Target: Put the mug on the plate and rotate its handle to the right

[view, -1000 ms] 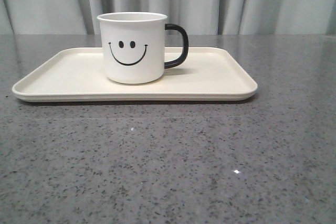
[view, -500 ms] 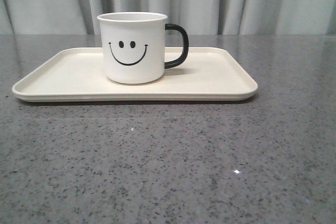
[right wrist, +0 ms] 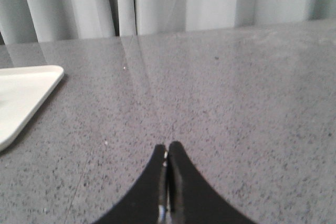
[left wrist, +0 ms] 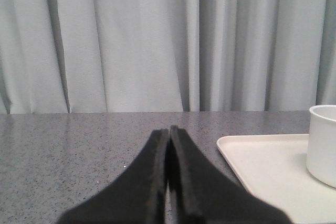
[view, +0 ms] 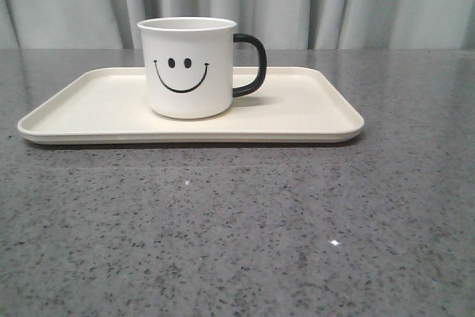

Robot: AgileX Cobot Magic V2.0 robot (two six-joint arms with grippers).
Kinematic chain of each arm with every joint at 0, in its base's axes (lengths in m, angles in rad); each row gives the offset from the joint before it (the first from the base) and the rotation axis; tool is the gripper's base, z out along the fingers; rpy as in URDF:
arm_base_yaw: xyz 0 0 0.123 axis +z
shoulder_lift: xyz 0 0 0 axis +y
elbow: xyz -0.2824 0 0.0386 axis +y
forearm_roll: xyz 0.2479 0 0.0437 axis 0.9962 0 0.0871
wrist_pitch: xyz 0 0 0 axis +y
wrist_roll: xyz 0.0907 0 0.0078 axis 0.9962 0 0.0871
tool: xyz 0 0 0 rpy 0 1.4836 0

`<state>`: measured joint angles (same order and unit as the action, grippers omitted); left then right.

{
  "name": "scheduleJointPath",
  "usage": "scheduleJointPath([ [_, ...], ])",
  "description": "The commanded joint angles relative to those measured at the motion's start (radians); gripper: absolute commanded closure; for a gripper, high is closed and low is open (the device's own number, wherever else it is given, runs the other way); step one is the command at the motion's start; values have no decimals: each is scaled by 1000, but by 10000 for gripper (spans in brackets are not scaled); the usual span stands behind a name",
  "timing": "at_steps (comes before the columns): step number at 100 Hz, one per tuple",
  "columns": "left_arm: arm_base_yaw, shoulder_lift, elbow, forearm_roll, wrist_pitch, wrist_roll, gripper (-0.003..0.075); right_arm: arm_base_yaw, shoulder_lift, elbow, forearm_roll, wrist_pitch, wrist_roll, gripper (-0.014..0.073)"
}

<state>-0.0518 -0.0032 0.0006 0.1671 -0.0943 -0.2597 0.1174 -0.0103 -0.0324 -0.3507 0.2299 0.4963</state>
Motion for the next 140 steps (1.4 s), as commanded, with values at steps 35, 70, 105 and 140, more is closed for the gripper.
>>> scheduleJointPath([
  [35, 3, -30, 10, -11, -80, -9, 740, -5, -21, 2, 27, -115, -1, 713],
  [70, 3, -30, 10, -11, -80, -9, 740, -5, -21, 42, 51, -124, -1, 713],
  [105, 3, -30, 10, -11, -80, -9, 740, -5, -21, 59, 273, -139, -256, 713],
  [140, 3, -30, 10, -11, -80, -9, 740, -5, -21, 59, 379, -141, -426, 713],
])
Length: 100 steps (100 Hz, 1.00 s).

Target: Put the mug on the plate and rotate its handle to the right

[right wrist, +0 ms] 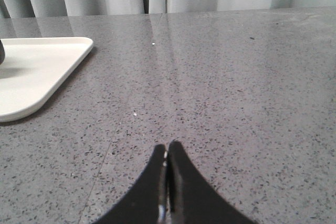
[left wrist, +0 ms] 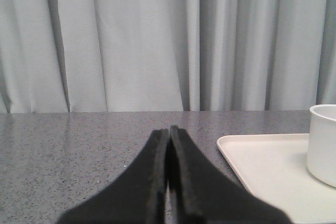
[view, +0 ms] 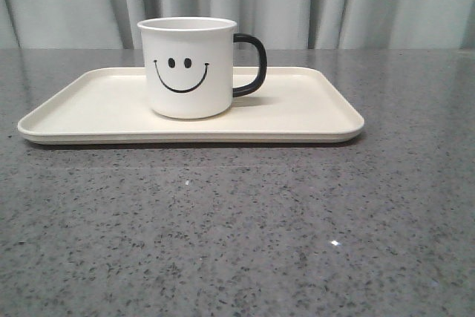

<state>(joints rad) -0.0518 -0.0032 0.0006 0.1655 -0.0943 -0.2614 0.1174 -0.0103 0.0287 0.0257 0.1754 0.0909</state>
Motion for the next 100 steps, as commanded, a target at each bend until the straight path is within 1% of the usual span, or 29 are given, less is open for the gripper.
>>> scheduleJointPath([
  [1, 3, -30, 10, -10, -80, -8, 740, -5, -21, -2, 3, -87, -20, 713],
  [30, 3, -30, 10, -10, -80, -8, 740, -5, -21, -2, -11, -89, -22, 713],
  [48, 3, -30, 10, -10, -80, -8, 740, -5, -21, -2, -14, -115, -22, 713],
  [100, 3, -30, 10, -10, -80, -8, 740, -5, -21, -2, -14, -114, -22, 713],
])
